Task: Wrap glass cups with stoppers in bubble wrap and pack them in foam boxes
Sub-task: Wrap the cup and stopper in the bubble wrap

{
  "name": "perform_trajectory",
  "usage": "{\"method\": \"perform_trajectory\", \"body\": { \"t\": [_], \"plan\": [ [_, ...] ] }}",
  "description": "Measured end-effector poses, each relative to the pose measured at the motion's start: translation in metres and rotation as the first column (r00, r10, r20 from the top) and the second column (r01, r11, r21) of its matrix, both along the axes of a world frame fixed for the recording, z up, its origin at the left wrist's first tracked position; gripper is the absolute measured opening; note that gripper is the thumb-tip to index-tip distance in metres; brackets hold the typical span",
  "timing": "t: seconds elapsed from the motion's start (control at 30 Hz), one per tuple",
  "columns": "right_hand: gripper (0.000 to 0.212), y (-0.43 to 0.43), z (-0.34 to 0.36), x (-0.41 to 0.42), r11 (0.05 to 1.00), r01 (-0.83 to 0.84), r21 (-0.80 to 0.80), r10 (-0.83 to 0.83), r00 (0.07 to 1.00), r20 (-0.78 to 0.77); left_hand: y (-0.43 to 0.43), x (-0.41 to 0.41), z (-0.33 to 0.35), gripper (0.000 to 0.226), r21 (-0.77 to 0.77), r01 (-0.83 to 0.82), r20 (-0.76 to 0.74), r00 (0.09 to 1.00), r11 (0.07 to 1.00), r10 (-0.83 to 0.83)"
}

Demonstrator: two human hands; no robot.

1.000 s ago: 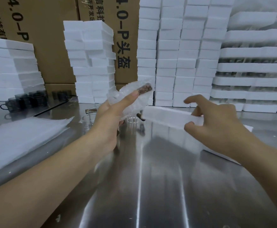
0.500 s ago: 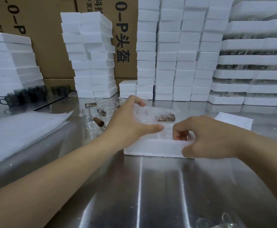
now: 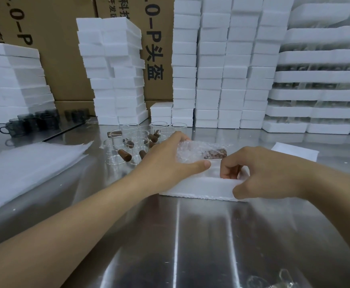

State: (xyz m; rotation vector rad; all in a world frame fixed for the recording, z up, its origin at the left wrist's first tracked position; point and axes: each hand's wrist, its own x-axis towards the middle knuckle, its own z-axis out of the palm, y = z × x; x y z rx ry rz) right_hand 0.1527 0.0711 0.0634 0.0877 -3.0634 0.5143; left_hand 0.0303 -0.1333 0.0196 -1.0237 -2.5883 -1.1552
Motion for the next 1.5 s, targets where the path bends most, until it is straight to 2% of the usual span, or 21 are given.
{"method": "perform_trajectory", "body": {
  "t": [0.07, 0.23, 0.37, 0.47, 0.53, 0.63, 0.73, 0.87, 1.0, 1.1, 1.27, 1.4, 1.5],
  "plan": [
    [0.017, 0.001, -0.001, 0.0, 1.0, 0.01, 0.008, -0.01, 1.0, -0.004, -0.001, 0.0, 0.003, 0.078, -0.028, -0.01, -0.001, 1.0, 1.0, 0.01],
    [0.018, 0.004, 0.0, 0.001, 0.999, 0.029, 0.016, -0.029, 1.0, 0.0, 0.002, 0.0, -0.001, 0.058, -0.102, -0.02, -0.056, 0.998, 0.995, 0.014],
    [0.007, 0.006, 0.001, 0.0, 0.999, 0.006, -0.047, -0.007, 1.0, -0.027, -0.003, 0.001, 0.003, 0.063, -0.184, -0.018, -0.04, 0.999, 0.983, 0.011],
    [0.021, 0.01, 0.0, -0.002, 0.992, -0.008, -0.127, -0.004, 0.995, -0.097, -0.003, 0.005, 0.003, 0.063, -0.227, -0.061, -0.077, 0.996, 0.972, 0.044],
    [0.023, 0.012, -0.002, -0.004, 0.989, 0.009, -0.147, -0.038, 0.979, -0.199, -0.002, 0.007, 0.001, 0.065, -0.238, -0.088, -0.141, 0.988, 0.967, 0.055],
    [0.015, 0.012, -0.004, -0.008, 0.979, 0.041, -0.2, -0.113, 0.927, -0.358, -0.006, 0.011, 0.003, 0.079, -0.175, -0.027, -0.202, 0.979, 0.984, -0.009],
    [0.018, 0.01, -0.008, -0.011, 0.969, 0.0, -0.247, -0.113, 0.888, -0.446, -0.007, 0.014, 0.007, 0.065, -0.143, 0.066, -0.246, 0.964, 0.988, -0.1],
    [0.017, 0.009, -0.014, -0.016, 0.974, -0.06, -0.218, -0.04, 0.903, -0.428, -0.003, 0.009, 0.006, 0.054, -0.287, 0.098, -0.214, 0.963, 0.953, -0.163],
    [0.004, 0.009, -0.021, -0.021, 0.989, -0.071, -0.129, 0.016, 0.922, -0.386, 0.0, 0.007, 0.007, 0.05, -0.32, 0.159, -0.22, 0.947, 0.934, -0.236],
    [0.001, 0.01, -0.022, -0.022, 0.992, -0.065, -0.11, 0.019, 0.926, -0.378, 0.002, 0.004, 0.005, 0.048, -0.271, 0.187, -0.208, 0.947, 0.944, -0.247],
    [0.009, 0.007, -0.025, -0.023, 0.994, -0.067, -0.091, 0.026, 0.919, -0.394, 0.005, 0.009, 0.002, 0.048, -0.053, 0.22, -0.055, 0.973, 0.974, -0.223],
    [0.013, 0.006, -0.027, -0.024, 0.996, -0.057, -0.067, 0.026, 0.919, -0.394, -0.001, 0.009, 0.007, 0.048, 0.095, 0.246, 0.114, 0.96, 0.965, -0.256],
    [0.012, 0.008, -0.027, -0.025, 0.997, -0.044, -0.06, 0.016, 0.916, -0.401, -0.004, 0.0, 0.02, 0.042, 0.182, 0.212, 0.165, 0.956, 0.96, -0.242]
  ]
}}
